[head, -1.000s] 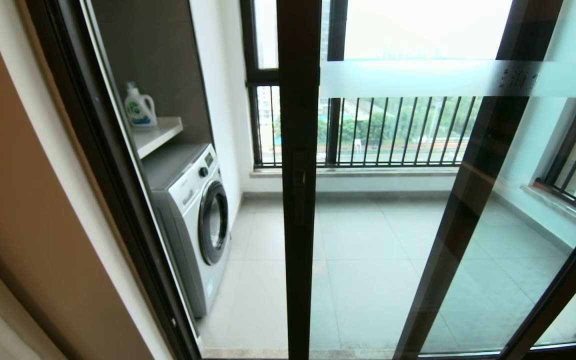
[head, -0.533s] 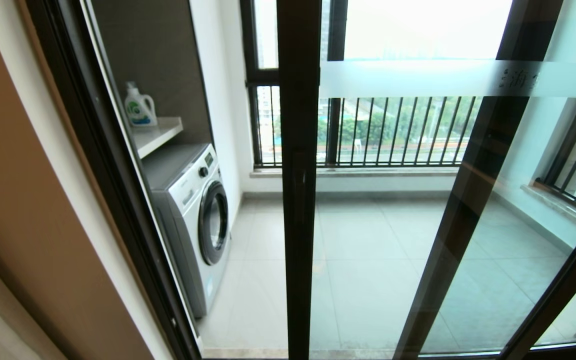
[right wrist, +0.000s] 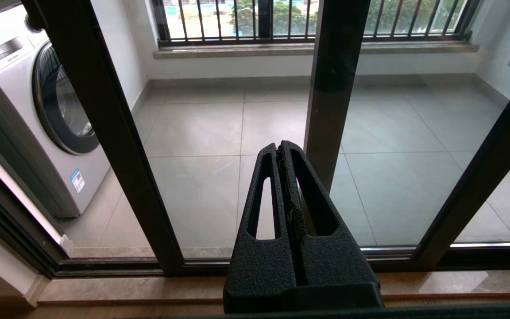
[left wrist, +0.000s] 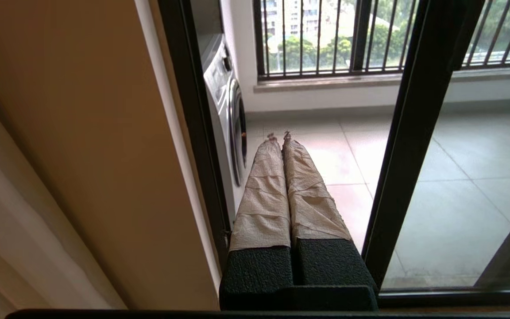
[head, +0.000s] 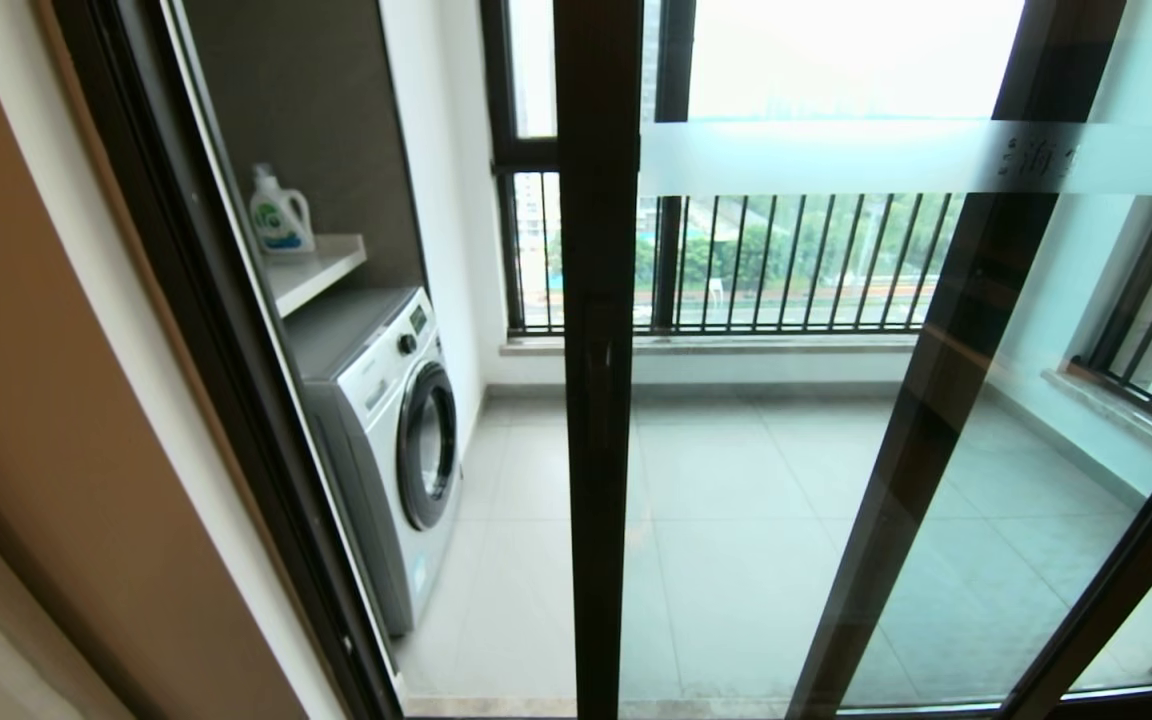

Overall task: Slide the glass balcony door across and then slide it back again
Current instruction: Close the slid door

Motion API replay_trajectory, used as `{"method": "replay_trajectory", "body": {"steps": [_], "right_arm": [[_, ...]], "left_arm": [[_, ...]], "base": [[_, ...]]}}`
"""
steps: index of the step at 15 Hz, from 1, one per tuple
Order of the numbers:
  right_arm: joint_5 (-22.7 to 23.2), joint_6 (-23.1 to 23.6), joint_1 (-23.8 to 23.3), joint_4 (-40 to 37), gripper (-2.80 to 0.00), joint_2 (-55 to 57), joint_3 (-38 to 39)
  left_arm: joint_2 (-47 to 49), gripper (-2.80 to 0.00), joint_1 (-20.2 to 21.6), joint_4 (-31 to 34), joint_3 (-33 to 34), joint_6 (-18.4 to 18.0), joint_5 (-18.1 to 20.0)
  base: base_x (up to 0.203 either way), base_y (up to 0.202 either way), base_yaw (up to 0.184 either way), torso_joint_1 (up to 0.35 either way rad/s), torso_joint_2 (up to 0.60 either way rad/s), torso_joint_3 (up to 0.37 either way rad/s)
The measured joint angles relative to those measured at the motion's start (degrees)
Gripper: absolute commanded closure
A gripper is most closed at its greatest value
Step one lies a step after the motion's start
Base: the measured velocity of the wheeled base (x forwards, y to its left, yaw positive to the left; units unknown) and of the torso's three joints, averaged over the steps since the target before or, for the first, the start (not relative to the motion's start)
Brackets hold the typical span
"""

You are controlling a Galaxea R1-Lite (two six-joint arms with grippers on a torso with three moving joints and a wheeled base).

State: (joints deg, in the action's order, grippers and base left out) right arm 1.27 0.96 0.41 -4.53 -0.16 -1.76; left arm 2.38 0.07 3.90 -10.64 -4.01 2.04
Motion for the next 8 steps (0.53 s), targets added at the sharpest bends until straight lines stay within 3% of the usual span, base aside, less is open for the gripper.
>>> {"method": "replay_trajectory", "body": {"steps": [5,8], "right_arm": [[0.0,0.0,0.0,0.0,0.00,0.0,0.0],[0.0,0.0,0.0,0.0,0.00,0.0,0.0]], "left_arm": [[17.4,0.00,0.0,-2.6,-16.1,0.0,4.8],[32.3,0.00,0.0,-11.1,-20.3,0.1,6.7]], "base": [[0.000,0.000,0.000,0.000,0.00,0.000],[0.000,0.000,0.000,0.000,0.00,0.000]]}}
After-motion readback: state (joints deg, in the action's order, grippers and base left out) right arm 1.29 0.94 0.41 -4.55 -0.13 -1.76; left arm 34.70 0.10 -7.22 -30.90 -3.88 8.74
